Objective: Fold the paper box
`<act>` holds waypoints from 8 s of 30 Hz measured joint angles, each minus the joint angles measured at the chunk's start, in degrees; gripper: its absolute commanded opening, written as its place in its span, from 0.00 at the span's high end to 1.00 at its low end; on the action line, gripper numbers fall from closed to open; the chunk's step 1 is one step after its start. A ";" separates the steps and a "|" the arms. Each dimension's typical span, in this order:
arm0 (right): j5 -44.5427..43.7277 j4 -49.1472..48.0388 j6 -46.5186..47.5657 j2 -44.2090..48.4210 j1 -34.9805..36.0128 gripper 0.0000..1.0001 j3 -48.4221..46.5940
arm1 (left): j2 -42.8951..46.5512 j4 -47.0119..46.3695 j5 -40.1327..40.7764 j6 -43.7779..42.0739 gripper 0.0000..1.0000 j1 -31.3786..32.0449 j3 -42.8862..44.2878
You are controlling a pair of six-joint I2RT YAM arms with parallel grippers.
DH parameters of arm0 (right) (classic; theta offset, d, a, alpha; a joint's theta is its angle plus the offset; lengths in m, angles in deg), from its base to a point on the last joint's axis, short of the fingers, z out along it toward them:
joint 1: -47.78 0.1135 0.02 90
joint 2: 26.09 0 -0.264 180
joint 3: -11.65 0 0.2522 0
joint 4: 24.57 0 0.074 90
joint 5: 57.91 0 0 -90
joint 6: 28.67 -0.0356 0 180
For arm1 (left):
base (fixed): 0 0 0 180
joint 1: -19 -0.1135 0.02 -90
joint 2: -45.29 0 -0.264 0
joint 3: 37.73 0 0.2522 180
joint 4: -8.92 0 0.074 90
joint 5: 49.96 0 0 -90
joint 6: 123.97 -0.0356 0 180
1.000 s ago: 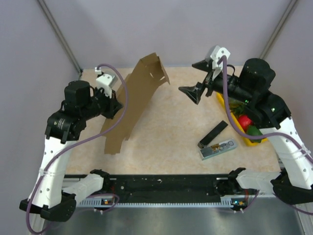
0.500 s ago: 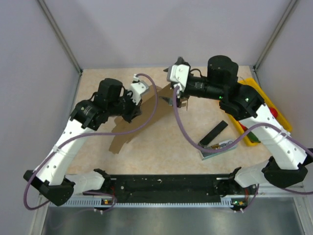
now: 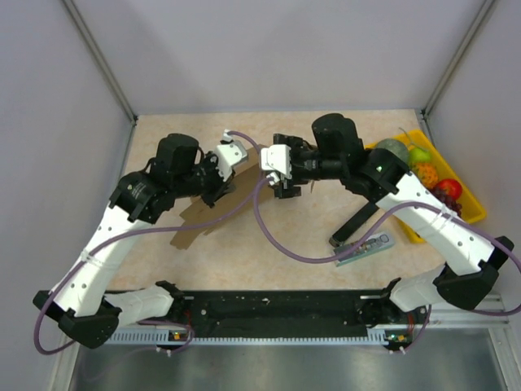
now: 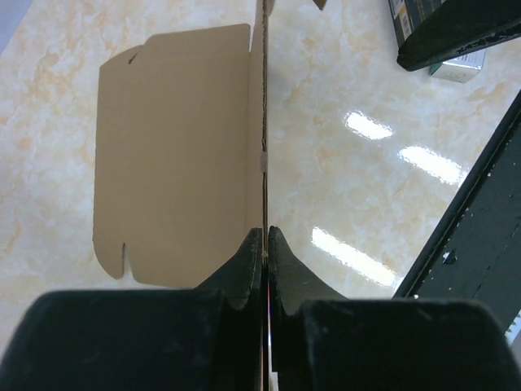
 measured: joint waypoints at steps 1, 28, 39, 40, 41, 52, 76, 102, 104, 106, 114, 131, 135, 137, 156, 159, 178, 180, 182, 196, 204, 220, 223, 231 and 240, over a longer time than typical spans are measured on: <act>0.48 -0.02 0.07 -0.04 0.02 0.22 0.00 | 0.44 0.26 -0.04 -0.22 1.00 0.02 -0.02; 3.65 -2.80 2.12 -2.32 2.08 0.60 -1.42 | 11.54 -1.99 0.37 -10.51 1.00 2.64 -6.12; 3.82 -3.06 -0.11 -2.40 2.25 1.00 0.15 | 14.14 -4.42 3.87 -14.14 0.67 2.86 -8.59; 3.87 -2.84 -0.90 -2.36 2.23 1.00 0.46 | 14.49 -6.32 4.07 -13.81 0.50 2.93 -8.63; 3.67 -3.17 -1.49 -2.36 2.19 1.00 0.98 | 15.10 -8.72 4.22 -13.31 0.43 2.97 -8.61; 2.14 -8.72 -18.38 -1.86 1.70 1.00 -0.55 | 33.14 -28.52 21.22 1.05 0.02 3.54 -7.63; 21.29 -32.09 -78.51 1.95 -25.64 1.00 21.09 | 31.52 -31.58 21.03 22.32 0.08 3.58 2.73; 38.75 -5.53 -34.64 -18.53 -36.52 1.00 10.21 | -28.46 -53.05 -23.76 25.97 0.23 -22.60 -2.27; 38.45 -4.66 -33.53 -18.64 -36.52 1.00 9.94 | -31.52 -52.06 -25.64 23.43 0.35 -22.73 0.59; 38.18 -4.11 -32.87 -18.73 -36.52 1.00 9.70 | -33.22 -51.58 -28.06 21.75 0.40 -23.04 1.99; 35.08 -2.16 -31.95 -20.06 -36.54 1.00 6.99 | -37.09 -51.43 -38.05 19.28 0.55 -24.94 4.33; 26.69 -10.86 -35.65 -21.42 -35.54 0.66 4.94 | -44.54 -56.96 -40.61 20.59 0.89 -23.17 8.15; 21.03 -12.92 -36.52 -22.34 -32.33 0.66 4.00 | -44.57 -59.25 -40.19 18.49 0.97 -21.46 7.67; 19.34 -12.96 -36.63 -23.87 -31.32 0.68 2.21 | -44.57 -59.52 -40.22 17.44 0.99 -20.96 7.67; 5.57 -13.86 -38.03 -28.68 -24.04 1.00 -5.68 | -46.84 -80.59 -39.58 45.75 0.63 -21.09 2.95; 5.57 -14.10 -38.69 -28.68 -24.17 1.00 -5.64 | -49.20 -87.14 -40.57 52.57 0.58 -21.14 1.20; 5.11 -15.10 -38.99 -27.12 -24.17 1.00 -3.41 | -45.40 -52.28 -21.62 42.07 0.75 -26.82 21.92; 5.25 -15.08 -38.99 -27.10 -24.17 1.00 -3.41 | -46.88 -49.77 -20.37 40.39 0.75 -26.88 24.17; 5.27 -15.06 -38.99 -27.08 -24.17 1.00 -3.41 | -48.76 -48.81 -19.58 39.36 0.75 -26.77 24.59; 5.40 -15.02 -39.04 -27.06 -24.17 1.00 -3.41 | -55.76 -46.75 -20.11 36.35 0.83 -24.24 20.55; 5.44 -15.21 -39.32 -27.06 -24.17 1.00 -3.41 | -46.21 -50.45 -20.15 35.39 0.83 -24.00 8.13; 6.14 -16.26 -39.56 -25.90 -24.20 1.00 -3.41 | -41.35 -51.80 -18.88 32.44 0.83 -19.71 5.75; 6.25 -16.22 -39.54 -25.90 -23.76 1.00 -3.41 | -41.27 -50.99 -17.79 31.58 0.81 -18.03 5.57; 4.33 -16.52 -39.32 -25.70 -21.27 1.00 -2.47 | -41.27 -47.39 -13.31 29.86 0.83 -14.56 5.79; -0.61 -19.74 -33.57 -24.26 -18.71 1.00 1.66 | -44.28 -41.97 -13.49 34.58 0.82 -14.64 10.05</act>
